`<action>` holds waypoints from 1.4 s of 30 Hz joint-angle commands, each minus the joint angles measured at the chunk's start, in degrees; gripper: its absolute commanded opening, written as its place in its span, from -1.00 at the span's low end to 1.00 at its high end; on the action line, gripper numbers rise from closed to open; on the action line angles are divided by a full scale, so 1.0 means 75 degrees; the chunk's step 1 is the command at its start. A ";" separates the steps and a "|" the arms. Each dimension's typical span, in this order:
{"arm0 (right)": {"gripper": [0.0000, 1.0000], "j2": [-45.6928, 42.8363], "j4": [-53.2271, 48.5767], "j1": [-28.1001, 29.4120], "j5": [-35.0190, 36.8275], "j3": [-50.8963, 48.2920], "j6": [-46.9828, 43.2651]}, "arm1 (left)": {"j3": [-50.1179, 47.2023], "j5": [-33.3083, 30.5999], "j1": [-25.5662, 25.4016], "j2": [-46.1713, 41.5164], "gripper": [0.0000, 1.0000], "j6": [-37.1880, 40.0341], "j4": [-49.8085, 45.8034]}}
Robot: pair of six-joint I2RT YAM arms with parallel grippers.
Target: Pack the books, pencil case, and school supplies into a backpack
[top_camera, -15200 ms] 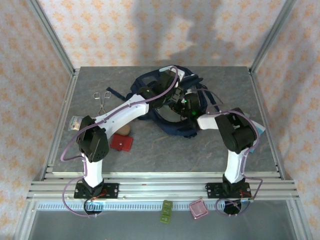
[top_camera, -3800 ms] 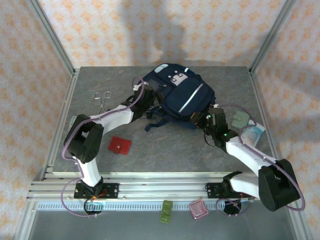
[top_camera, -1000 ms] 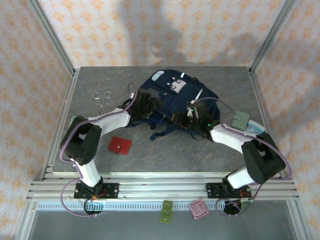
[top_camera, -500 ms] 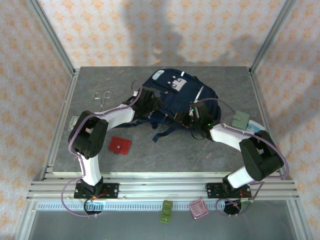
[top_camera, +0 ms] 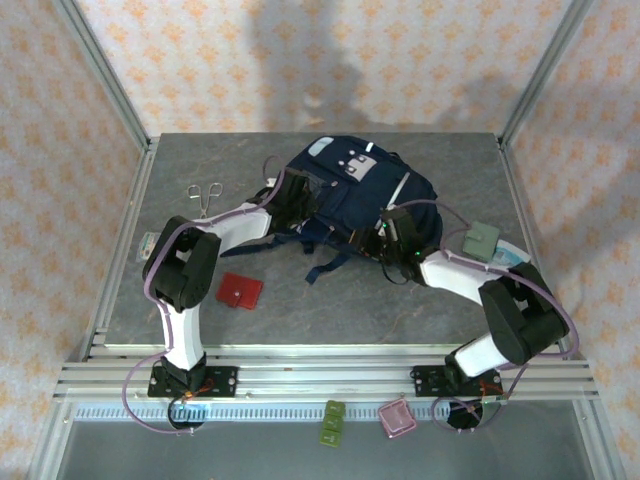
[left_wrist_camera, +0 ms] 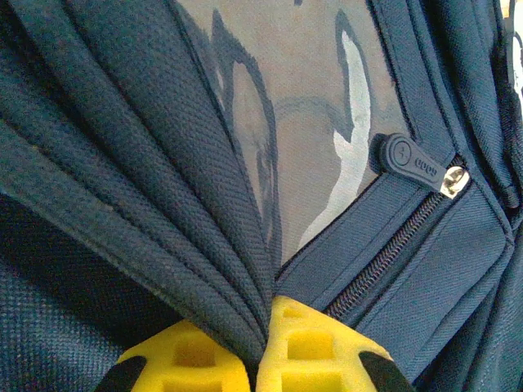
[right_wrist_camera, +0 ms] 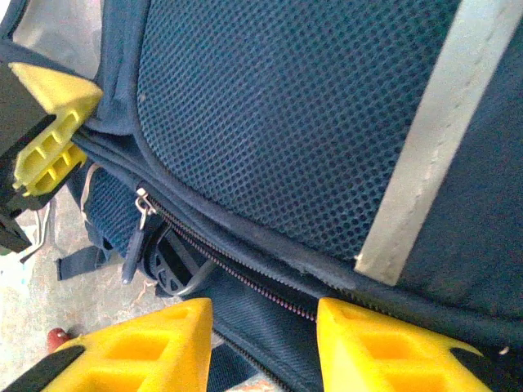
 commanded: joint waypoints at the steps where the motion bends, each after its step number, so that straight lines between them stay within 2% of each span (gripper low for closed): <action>1: -0.23 -0.0123 -0.0362 0.0196 0.0074 0.0390 -0.0200 | -0.0042 0.0418 0.0029 -0.0431 -1.00 0.0080 -0.0152; 10: -0.23 0.0798 -0.0458 0.0680 0.0041 0.1479 0.0038 | -0.0378 0.0891 -0.0116 -0.1285 -1.00 -0.0409 0.0380; 17: -0.24 0.1442 -0.0680 0.0835 0.0590 0.2175 0.0272 | -0.0380 0.1023 -0.0226 -0.1308 -1.00 -0.0532 0.0547; 25: -0.53 0.2123 -0.1291 0.1132 0.1574 0.3034 0.0600 | -0.0463 0.1055 -0.0325 -0.1225 -1.00 -0.0672 0.0767; 26: -0.65 0.2187 -0.1433 0.1141 0.1739 0.3125 0.0708 | -0.0494 0.1067 -0.0327 -0.1217 -1.00 -0.0700 0.0798; 32: -0.94 0.2330 -0.1885 0.1208 0.2171 0.3311 0.0881 | -0.0545 0.1018 -0.0311 -0.1213 -1.00 -0.0715 0.0865; 34: -0.92 0.2206 -0.1822 0.1298 0.2297 0.3209 0.0857 | -0.0522 0.1031 -0.0292 -0.1192 -1.00 -0.0702 0.0877; 38: -0.67 0.2236 -0.1741 0.1459 0.2085 0.3250 0.0697 | -0.0486 0.1104 -0.0293 -0.1143 -1.00 -0.0734 0.0934; 41: -0.67 0.2471 -0.1905 0.1561 0.2314 0.3462 0.0665 | -0.0488 0.1150 -0.0294 -0.1142 -1.00 -0.0784 0.1007; 42: -0.75 0.2549 -0.2007 0.1613 0.2510 0.3540 0.0651 | -0.0486 0.1136 -0.0301 -0.1146 -1.00 -0.0784 0.1008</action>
